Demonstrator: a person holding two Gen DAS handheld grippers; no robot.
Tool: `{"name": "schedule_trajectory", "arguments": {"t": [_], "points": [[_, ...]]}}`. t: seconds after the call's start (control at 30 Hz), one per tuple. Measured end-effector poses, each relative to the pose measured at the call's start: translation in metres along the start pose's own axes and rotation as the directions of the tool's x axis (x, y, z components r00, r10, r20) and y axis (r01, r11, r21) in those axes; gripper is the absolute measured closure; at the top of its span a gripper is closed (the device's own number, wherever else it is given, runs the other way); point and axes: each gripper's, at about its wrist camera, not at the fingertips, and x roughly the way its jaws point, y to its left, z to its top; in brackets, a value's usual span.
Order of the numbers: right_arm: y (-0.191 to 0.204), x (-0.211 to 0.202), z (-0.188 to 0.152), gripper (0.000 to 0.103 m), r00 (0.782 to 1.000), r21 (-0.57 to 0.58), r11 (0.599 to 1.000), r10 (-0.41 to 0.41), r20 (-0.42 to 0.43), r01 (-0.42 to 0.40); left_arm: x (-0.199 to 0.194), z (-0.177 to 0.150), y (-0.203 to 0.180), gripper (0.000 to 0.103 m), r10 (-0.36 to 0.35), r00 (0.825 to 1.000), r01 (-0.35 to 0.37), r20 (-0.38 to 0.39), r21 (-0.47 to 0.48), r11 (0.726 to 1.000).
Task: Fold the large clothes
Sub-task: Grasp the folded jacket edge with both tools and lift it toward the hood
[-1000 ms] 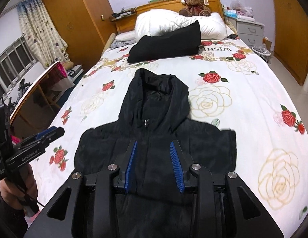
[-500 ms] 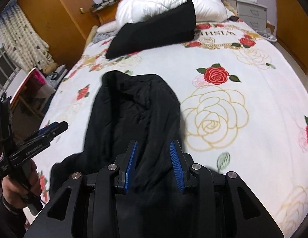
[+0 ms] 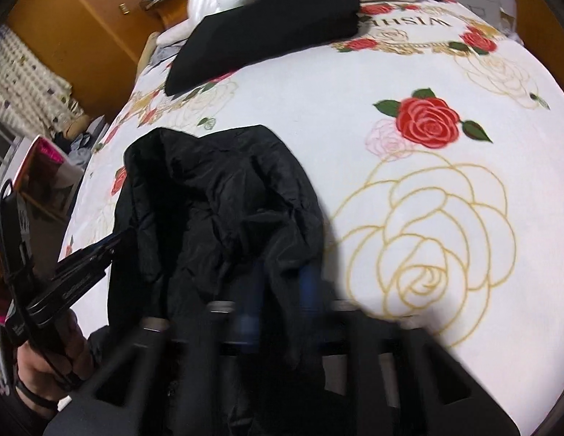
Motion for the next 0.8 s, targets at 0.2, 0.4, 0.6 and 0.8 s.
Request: {"name": "schedule_trajectory", "arguments": {"t": [0.2, 0.4, 0.6, 0.8], "points": [[0.012, -0.045, -0.01, 0.097, 0.996, -0.034, 0.999, 0.017, 0.084, -0.014, -0.053, -0.009, 0.003, 0.099, -0.025, 0.994, 0.025, 0.106, -0.002, 1.0], [0.035, -0.11, -0.044, 0.097, 0.988, -0.071, 0.996, 0.054, 0.147, -0.044, -0.132, -0.031, 0.008, 0.099, -0.073, 0.98, 0.076, 0.187, -0.009, 0.997], [0.051, -0.163, -0.11, 0.097, 0.983, -0.095, 0.993, 0.091, 0.16, -0.076, -0.197, -0.088, 0.011, 0.099, -0.115, 0.968, 0.123, 0.224, -0.025, 0.992], [0.042, -0.165, -0.181, 0.097, 0.994, -0.056, 0.996, 0.079, 0.08, -0.074, -0.221, -0.17, 0.019, 0.099, -0.115, 0.981, 0.126, 0.156, -0.069, 0.99]]}}
